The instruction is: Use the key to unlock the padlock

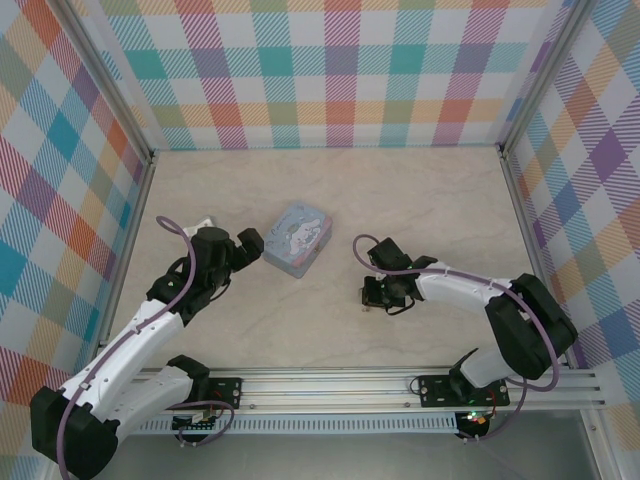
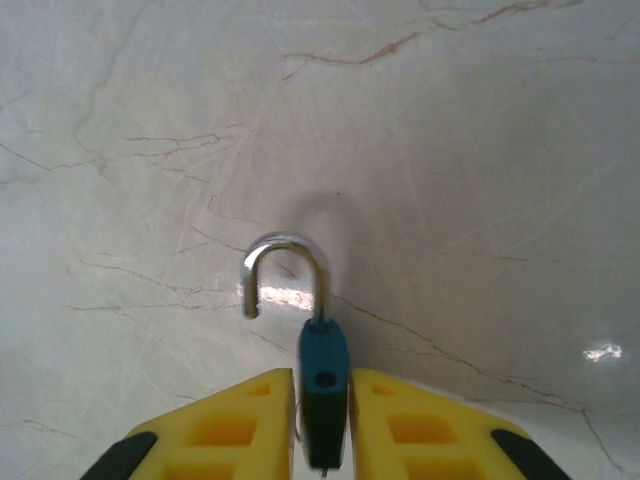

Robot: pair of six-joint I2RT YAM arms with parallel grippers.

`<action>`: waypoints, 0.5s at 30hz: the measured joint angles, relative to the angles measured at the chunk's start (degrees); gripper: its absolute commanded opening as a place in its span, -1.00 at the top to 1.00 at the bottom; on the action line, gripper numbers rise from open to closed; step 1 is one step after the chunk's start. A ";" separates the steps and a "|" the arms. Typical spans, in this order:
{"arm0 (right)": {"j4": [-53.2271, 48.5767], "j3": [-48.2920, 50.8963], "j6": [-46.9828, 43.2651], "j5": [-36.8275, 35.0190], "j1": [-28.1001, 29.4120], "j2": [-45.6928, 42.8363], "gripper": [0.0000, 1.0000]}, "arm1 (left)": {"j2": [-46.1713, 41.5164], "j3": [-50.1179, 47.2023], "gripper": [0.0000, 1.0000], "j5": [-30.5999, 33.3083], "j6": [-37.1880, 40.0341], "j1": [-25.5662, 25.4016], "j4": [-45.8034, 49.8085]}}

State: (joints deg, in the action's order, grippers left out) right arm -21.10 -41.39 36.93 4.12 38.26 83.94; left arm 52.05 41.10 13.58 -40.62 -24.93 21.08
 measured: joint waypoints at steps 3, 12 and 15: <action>-0.09 0.00 -0.20 -0.79 0.00 -0.76 0.28 | 0.00 0.00 -1.00 0.26 0.02 0.00 0.02; -4.09 -2.99 -3.58 -8.35 0.00 -9.38 -0.16 | 0.00 0.46 -1.00 2.62 1.88 0.00 1.70; -4.46 -3.21 -5.40 -11.89 -0.04 -13.86 -0.43 | 0.00 1.73 -1.00 4.17 3.34 0.00 2.86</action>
State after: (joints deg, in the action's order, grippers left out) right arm -25.56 -44.60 31.53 -7.77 38.22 70.08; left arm 52.05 42.83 17.76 -37.28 -24.93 23.94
